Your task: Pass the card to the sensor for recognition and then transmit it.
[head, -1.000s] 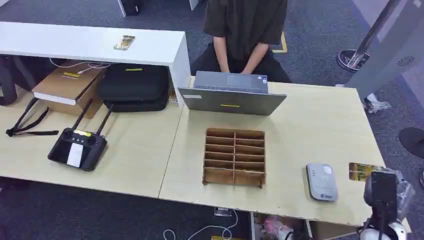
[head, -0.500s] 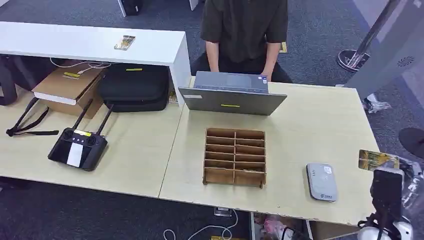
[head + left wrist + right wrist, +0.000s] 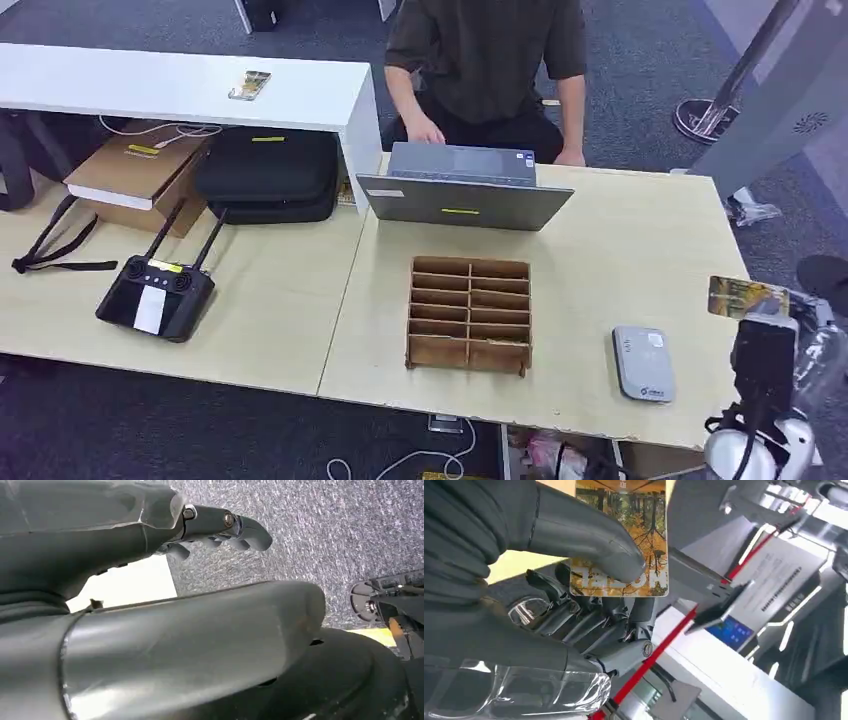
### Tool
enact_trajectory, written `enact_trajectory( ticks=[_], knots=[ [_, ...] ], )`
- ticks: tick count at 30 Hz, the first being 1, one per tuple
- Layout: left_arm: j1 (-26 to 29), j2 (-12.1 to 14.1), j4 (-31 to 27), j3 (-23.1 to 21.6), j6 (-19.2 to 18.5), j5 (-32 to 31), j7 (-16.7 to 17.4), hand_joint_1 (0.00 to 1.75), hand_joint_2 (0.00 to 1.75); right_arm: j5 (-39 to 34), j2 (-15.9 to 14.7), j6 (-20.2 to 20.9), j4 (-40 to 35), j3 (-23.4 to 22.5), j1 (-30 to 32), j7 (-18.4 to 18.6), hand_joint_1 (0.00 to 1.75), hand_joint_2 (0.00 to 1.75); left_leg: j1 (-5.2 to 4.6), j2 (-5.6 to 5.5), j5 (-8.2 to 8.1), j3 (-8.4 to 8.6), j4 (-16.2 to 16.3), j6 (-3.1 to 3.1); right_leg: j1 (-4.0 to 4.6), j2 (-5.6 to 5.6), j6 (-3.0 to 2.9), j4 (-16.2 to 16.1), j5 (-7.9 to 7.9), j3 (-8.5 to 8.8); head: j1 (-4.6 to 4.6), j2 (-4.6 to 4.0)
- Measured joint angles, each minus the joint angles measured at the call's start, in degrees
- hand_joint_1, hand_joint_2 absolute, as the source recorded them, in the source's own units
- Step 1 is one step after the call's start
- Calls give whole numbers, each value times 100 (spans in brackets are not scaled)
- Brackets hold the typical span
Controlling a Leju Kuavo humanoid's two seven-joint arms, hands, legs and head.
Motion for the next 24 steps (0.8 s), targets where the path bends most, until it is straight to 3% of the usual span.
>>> enact_trajectory(
  ticks=[12, 24],
  knots=[
    [-53, -4, 0, -4, -81, -59, -101, 0, 0, 476, 4, -177, 1846, 435, -1834, 151, 175, 175, 1, 2, 10, 3, 0, -2, 1, 4, -7, 3, 12, -1, 0, 0],
    [-53, -7, 0, -7, -153, -81, -83, 0, 0, 540, 15, -166, 2255, 651, -2134, 206, 175, 175, 0, 1, 8, -2, 0, -1, 1, 1, -4, 1, 9, -2, 2, 0]
  ],
)
